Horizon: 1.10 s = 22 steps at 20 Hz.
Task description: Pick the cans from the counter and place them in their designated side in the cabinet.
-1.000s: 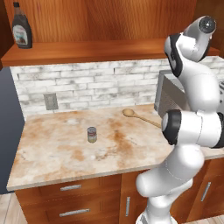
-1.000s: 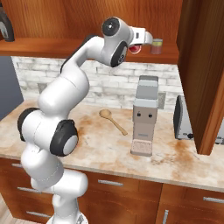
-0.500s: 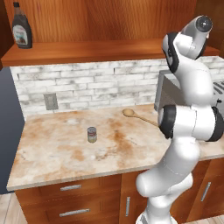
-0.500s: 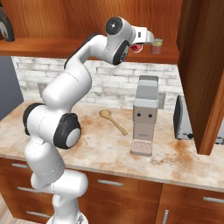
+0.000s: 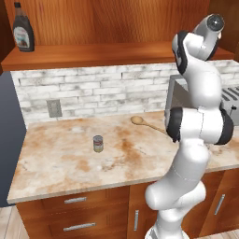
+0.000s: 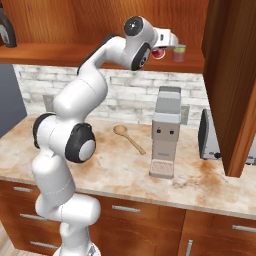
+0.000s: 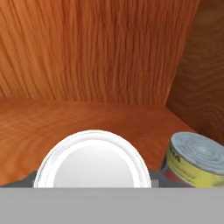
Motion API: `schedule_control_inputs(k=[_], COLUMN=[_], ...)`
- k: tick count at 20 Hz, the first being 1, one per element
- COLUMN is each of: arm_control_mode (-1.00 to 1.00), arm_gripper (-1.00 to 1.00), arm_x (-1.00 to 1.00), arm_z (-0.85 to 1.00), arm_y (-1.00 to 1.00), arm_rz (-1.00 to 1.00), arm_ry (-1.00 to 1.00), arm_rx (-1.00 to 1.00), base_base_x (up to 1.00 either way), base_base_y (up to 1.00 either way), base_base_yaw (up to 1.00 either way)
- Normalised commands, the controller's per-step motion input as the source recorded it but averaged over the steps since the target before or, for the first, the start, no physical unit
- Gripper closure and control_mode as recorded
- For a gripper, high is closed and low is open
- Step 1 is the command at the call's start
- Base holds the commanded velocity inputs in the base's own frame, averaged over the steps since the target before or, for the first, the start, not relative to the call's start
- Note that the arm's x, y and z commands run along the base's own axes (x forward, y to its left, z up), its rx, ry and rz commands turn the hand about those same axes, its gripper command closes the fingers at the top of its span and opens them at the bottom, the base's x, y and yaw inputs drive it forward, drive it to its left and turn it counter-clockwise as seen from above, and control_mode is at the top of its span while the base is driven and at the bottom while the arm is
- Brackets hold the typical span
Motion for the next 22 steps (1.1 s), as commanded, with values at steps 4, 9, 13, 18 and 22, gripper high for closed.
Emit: schedule_control_inputs(k=[4, 9, 13, 18, 22], arm_control_mode=[-1.00, -1.00, -1.00, -1.00, -1.00], arm_gripper=[1.00, 1.00, 1.00, -1.00, -1.00], arm_x=[0.21, 0.19, 0.19, 0.20, 0.19], arm_z=[-0.07, -0.08, -0.09, -0.11, -0.08], arm_y=[-0.12, -0.16, -0.15, -0.09, -0.08], arm_rz=[0.00, 0.00, 0.00, 0.00, 0.00], arm_ry=[0.06, 0.05, 0.04, 0.04, 0.01], arm_rx=[0.01, 0.01, 0.01, 0.01, 0.00], base_base_x=[0.00, 0.00, 0.00, 0.00, 0.00], base_base_y=[0.00, 0.00, 0.00, 0.00, 0.00], base_base_yaw=[0.00, 0.00, 0.00, 0.00, 0.00])
